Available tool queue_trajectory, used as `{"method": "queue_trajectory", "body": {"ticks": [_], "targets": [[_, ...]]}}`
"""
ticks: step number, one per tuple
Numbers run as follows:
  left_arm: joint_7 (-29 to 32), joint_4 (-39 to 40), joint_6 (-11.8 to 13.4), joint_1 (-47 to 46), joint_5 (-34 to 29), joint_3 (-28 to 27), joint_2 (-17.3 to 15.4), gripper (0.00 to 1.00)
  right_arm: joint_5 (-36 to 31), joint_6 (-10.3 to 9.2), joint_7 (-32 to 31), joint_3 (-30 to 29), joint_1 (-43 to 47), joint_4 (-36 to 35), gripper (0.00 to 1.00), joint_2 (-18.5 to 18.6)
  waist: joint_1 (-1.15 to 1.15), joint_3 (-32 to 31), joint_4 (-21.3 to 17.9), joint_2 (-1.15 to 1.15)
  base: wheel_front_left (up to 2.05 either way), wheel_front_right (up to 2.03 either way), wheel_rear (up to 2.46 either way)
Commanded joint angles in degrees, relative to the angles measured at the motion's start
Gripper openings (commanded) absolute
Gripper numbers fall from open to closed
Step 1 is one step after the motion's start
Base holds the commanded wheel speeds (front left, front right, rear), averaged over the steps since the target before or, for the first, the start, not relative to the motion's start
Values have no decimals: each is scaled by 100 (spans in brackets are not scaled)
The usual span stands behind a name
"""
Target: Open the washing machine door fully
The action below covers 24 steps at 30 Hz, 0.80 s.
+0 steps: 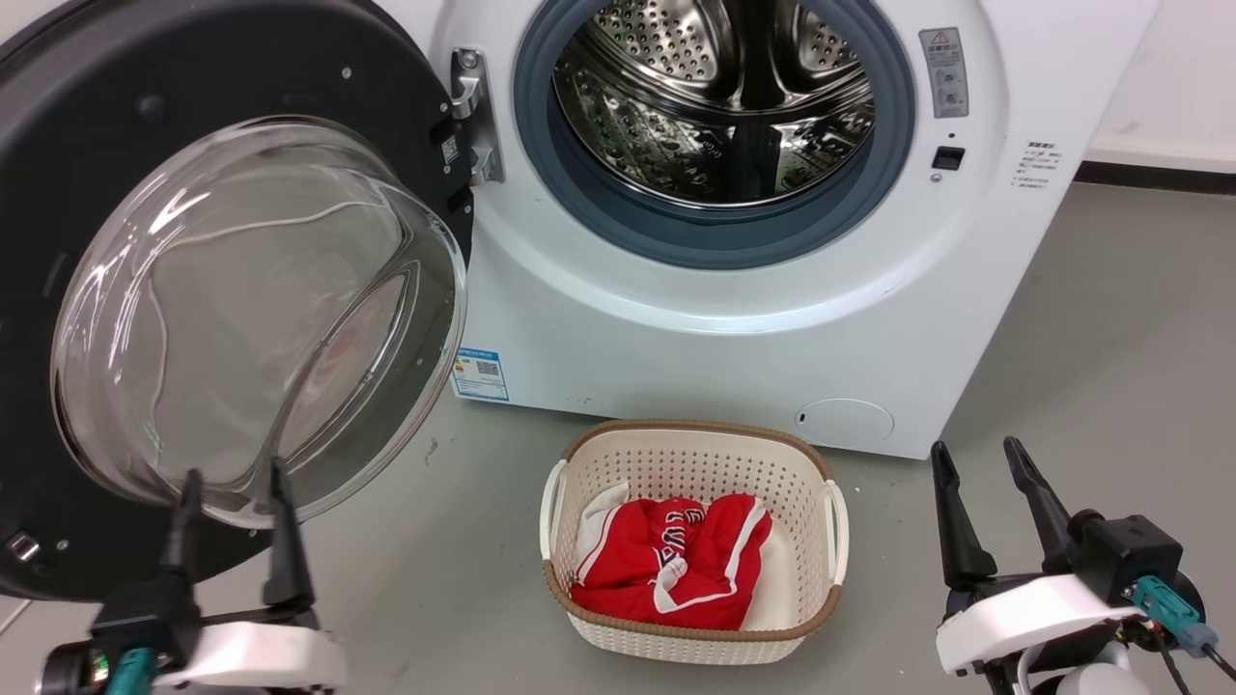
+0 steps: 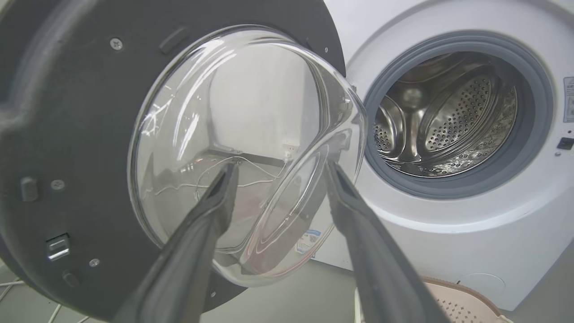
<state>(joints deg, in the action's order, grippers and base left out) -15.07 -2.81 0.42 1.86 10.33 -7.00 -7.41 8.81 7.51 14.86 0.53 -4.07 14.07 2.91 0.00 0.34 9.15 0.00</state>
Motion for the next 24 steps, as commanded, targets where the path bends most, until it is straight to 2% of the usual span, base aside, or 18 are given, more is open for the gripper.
{"method": "queue_trajectory", "body": {"ticks": [1,12,24], "targets": [[-12,10,-33,-69,-44,37,5,100,-13,-3,20,7,60,-29,100,-8,0,-24,-31,0,0,0,0],[-13,-64,-378,-522,-300,515,116,100,-229,-3,-128,-49,94,-392,100,-8,0,-75,-480,0,0,0,0],[-12,-152,-352,-329,-376,443,229,100,-186,-3,-206,21,134,-492,100,-8,0,-29,-854,0,0,0,0]]}}
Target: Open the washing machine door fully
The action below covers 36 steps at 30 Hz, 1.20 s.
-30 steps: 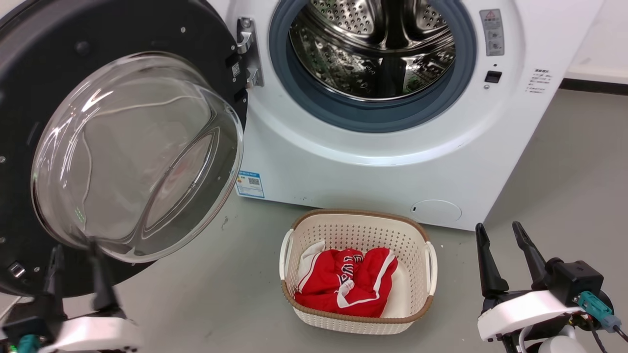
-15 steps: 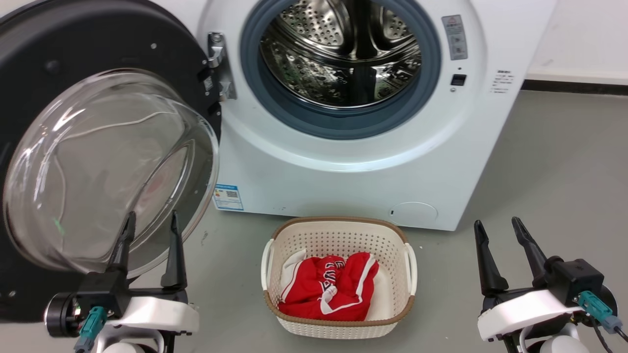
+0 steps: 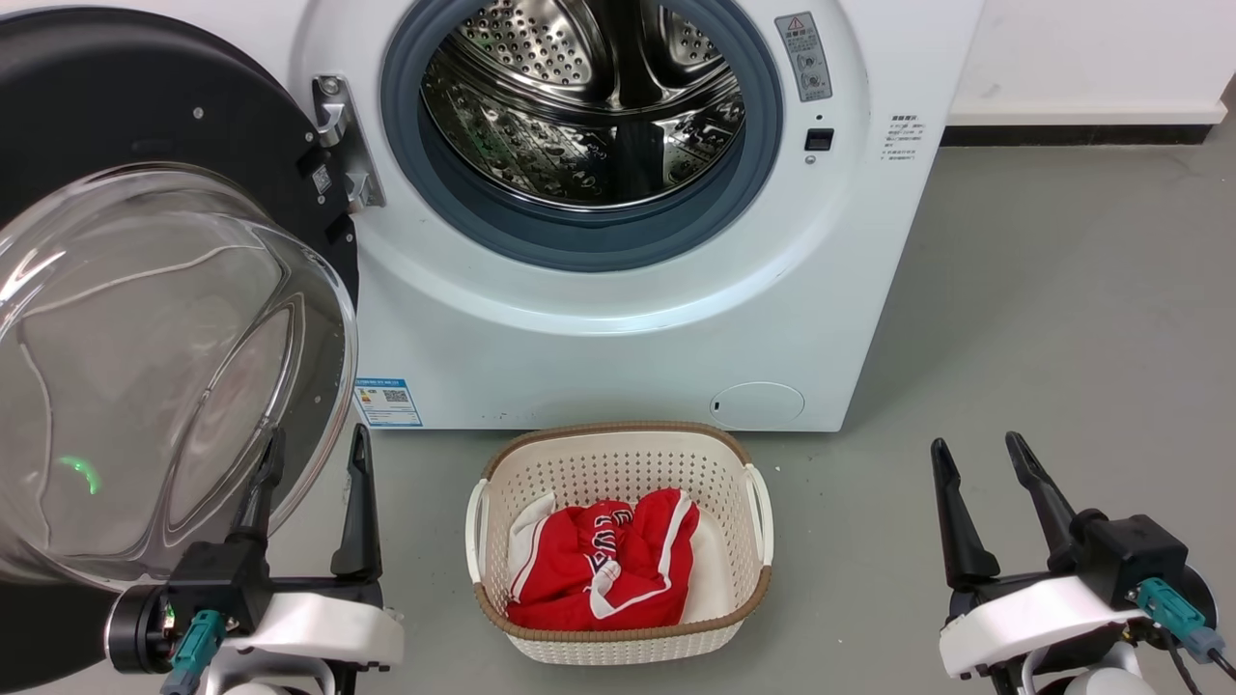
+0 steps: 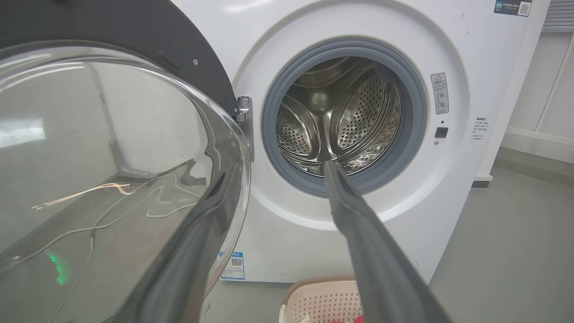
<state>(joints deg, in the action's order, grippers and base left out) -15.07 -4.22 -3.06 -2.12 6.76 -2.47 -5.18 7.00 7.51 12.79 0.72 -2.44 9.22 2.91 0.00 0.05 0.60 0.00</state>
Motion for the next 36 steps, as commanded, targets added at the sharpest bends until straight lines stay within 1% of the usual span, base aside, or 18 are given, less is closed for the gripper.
{"method": "queue_trajectory", "body": {"ticks": [1,13,17,18,21,25,36], "targets": [[-12,-10,-12,80,-26,-20,11,100,2,-3,7,-3,-43,0,100,-8,0,-1,3,0,0,0,0],[-13,-44,-82,103,-53,-64,74,100,-3,-3,60,-35,-109,79,100,-8,0,25,73,0,0,0,0],[-13,-90,-144,62,-46,-75,83,100,41,-4,88,-29,-130,111,100,-8,0,40,75,0,0,0,0],[0,-88,-131,66,-42,-63,66,0,27,-1,75,-23,-61,107,0,0,0,40,75,0,0,0,0],[29,-239,-136,77,8,-70,75,0,86,0,61,-22,7,219,0,0,0,41,74,0,0,0,0],[211,-347,-153,-13,475,-156,83,0,583,0,-56,-64,-26,243,0,0,0,39,69,0,0,0,0],[471,-391,-200,-38,1717,-149,104,0,1783,0,-338,-163,-81,264,0,-1,0,37,58,0,0,0,0]]}}
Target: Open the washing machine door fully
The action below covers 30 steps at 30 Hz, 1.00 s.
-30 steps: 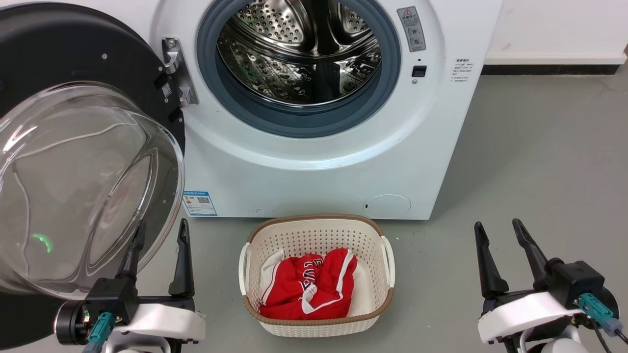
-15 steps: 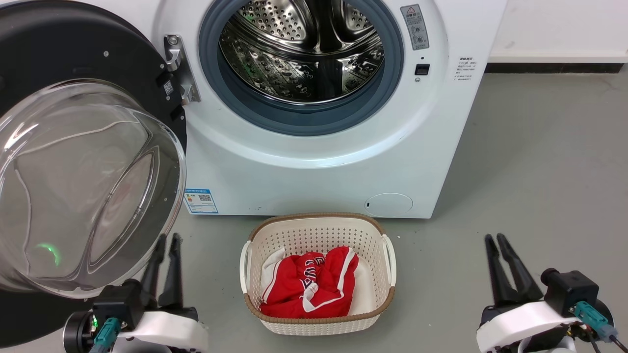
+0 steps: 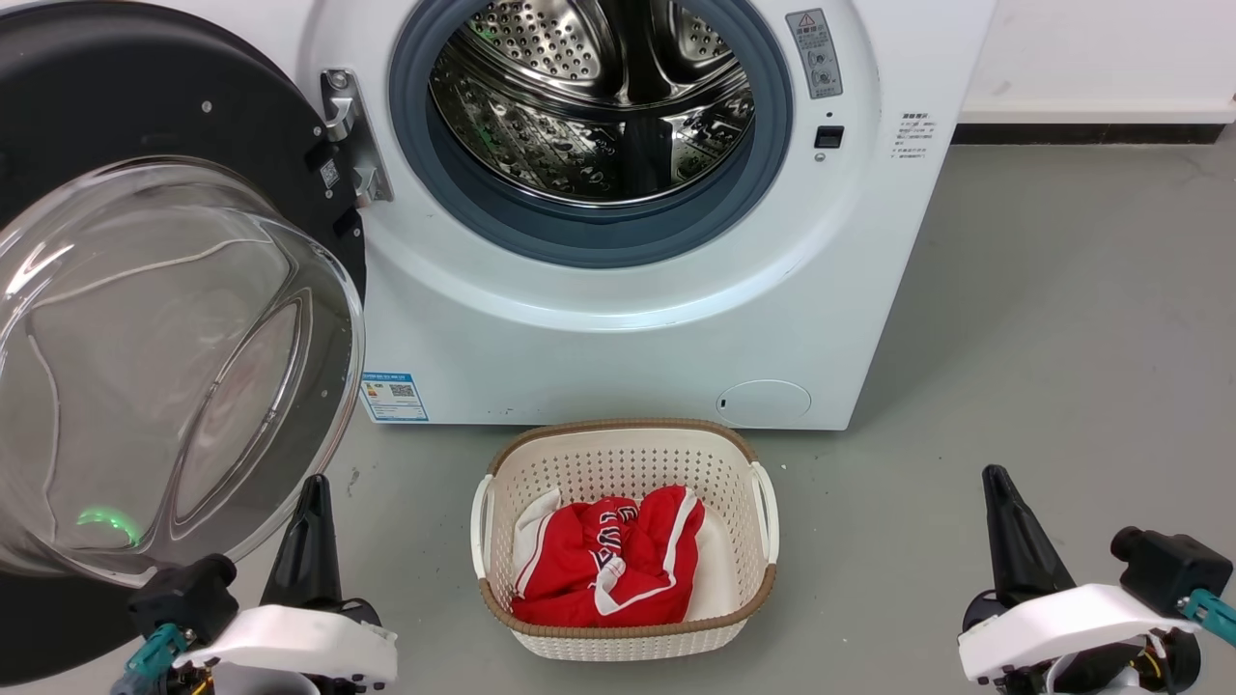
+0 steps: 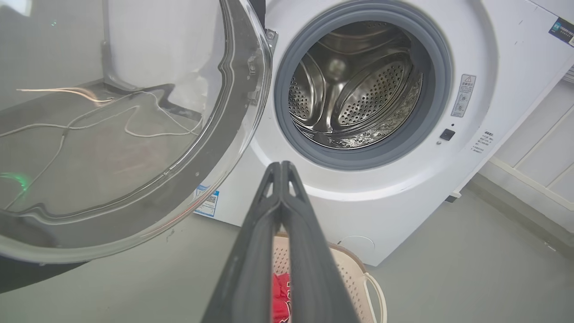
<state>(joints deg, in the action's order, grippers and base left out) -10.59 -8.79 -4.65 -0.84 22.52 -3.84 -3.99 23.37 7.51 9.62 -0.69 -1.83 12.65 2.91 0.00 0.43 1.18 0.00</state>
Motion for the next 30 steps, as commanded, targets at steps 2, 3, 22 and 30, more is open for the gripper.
{"method": "queue_trajectory", "body": {"ticks": [2,3,22,30], "targets": [[67,55,-46,-174,346,-14,-11,0,349,-1,-68,-39,-152,-74,0,-1,0,-1,-2,0,0,0,0],[90,49,-50,-178,447,-16,-10,0,447,0,-92,-47,-156,-72,0,-1,0,-1,-4,0,0,0,0],[505,-88,-114,-286,2156,-77,20,0,2132,-1,-489,-189,-249,-23,0,-2,0,-5,-24,0,0,0,0],[661,-143,-141,-322,2774,-104,31,0,2746,-1,-633,-240,-280,-5,0,-2,0,-7,-33,0,0,0,0]]}}
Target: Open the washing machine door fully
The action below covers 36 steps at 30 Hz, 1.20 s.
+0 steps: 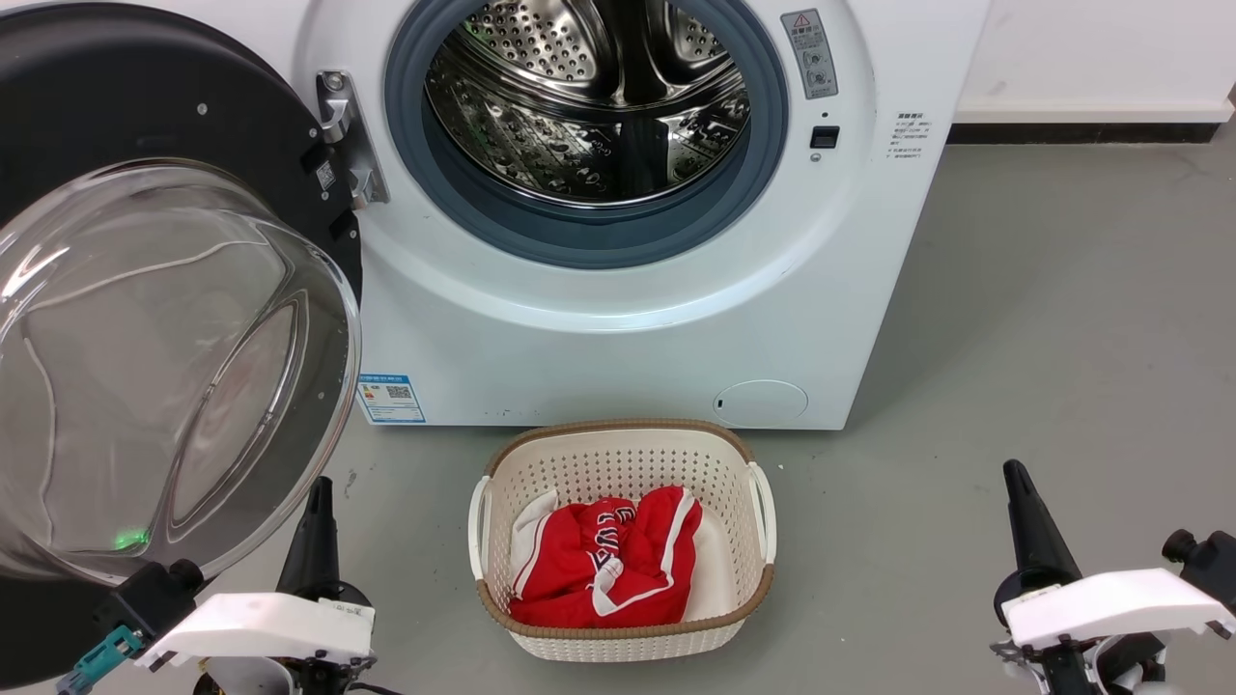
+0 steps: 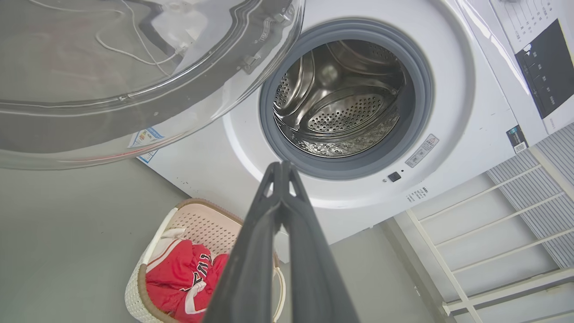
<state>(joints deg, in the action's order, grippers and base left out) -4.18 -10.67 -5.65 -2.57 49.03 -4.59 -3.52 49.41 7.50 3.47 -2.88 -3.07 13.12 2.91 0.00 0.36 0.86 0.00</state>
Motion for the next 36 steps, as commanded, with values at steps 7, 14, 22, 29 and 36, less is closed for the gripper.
{"method": "queue_trajectory", "body": {"ticks": [7,14,22,29,36], "targets": [[131,6,-53,-181,558,-48,-8,0,569,0,-120,-57,-176,-37,0,-2,0,-1,-7,0,0,0,0],[253,-37,-73,-216,1034,-67,1,0,1040,0,-234,-97,-207,-22,0,-2,0,-3,-14,0,0,0,0],[380,-84,-93,-237,1538,-87,10,0,1542,0,-350,-138,-239,-5,0,-3,0,-5,-23,0,0,0,0],[486,-121,-103,-270,1953,-104,18,0,1948,0,-457,-173,-242,10,0,-3,0,-6,-31,0,0,0,0],[611,-169,-128,-305,2450,-124,29,0,2441,0,-567,-214,-264,28,0,-4,0,-8,-40,0,0,0,0]]}}
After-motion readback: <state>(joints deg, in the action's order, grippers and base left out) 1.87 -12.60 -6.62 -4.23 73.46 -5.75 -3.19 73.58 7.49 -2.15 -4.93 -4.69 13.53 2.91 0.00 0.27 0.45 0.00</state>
